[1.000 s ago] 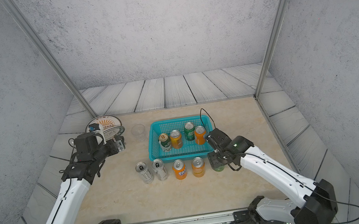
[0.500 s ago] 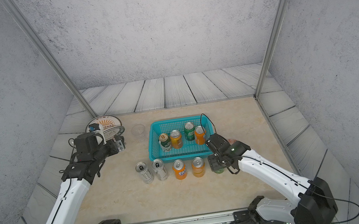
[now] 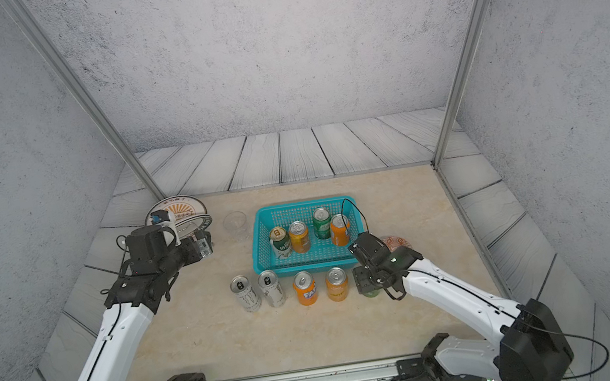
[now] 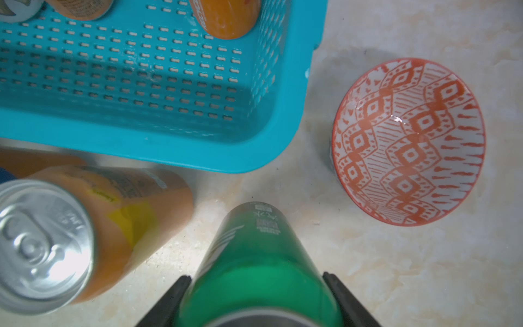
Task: Take out the drinks from the basket
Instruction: Place the drink at the center of the board.
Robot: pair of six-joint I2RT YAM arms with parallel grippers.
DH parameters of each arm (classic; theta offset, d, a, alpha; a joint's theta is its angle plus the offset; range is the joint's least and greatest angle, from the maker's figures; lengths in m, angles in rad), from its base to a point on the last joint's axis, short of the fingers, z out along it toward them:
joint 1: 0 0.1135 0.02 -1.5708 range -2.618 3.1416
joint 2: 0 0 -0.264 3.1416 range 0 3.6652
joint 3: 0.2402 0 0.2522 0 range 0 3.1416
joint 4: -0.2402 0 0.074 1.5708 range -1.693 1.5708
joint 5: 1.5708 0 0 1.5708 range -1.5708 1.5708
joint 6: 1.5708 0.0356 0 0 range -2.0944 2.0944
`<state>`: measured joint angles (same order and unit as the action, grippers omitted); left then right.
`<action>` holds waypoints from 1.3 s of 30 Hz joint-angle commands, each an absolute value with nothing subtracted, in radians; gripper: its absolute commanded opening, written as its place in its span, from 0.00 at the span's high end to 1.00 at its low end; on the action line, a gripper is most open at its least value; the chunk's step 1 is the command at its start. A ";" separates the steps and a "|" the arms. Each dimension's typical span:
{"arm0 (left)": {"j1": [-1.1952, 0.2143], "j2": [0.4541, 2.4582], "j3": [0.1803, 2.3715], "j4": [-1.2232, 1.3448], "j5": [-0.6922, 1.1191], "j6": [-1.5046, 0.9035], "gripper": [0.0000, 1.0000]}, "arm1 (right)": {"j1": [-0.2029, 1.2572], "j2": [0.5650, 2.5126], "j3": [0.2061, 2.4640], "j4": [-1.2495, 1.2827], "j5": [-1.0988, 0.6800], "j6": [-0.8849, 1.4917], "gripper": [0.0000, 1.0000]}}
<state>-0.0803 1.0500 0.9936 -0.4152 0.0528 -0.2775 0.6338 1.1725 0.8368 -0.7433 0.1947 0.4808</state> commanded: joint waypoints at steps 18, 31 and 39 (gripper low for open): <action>-0.066 1.051 1.000 -0.410 0.063 -0.278 0.01 | 0.638 1.224 0.801 -0.643 0.253 0.517 0.38; -0.065 1.052 0.999 -0.411 0.065 -0.280 0.01 | 0.637 1.228 0.782 -0.636 0.247 0.538 0.35; -0.066 1.055 0.999 -0.410 0.067 -0.281 0.01 | 0.637 1.185 0.815 -0.692 0.265 0.533 0.23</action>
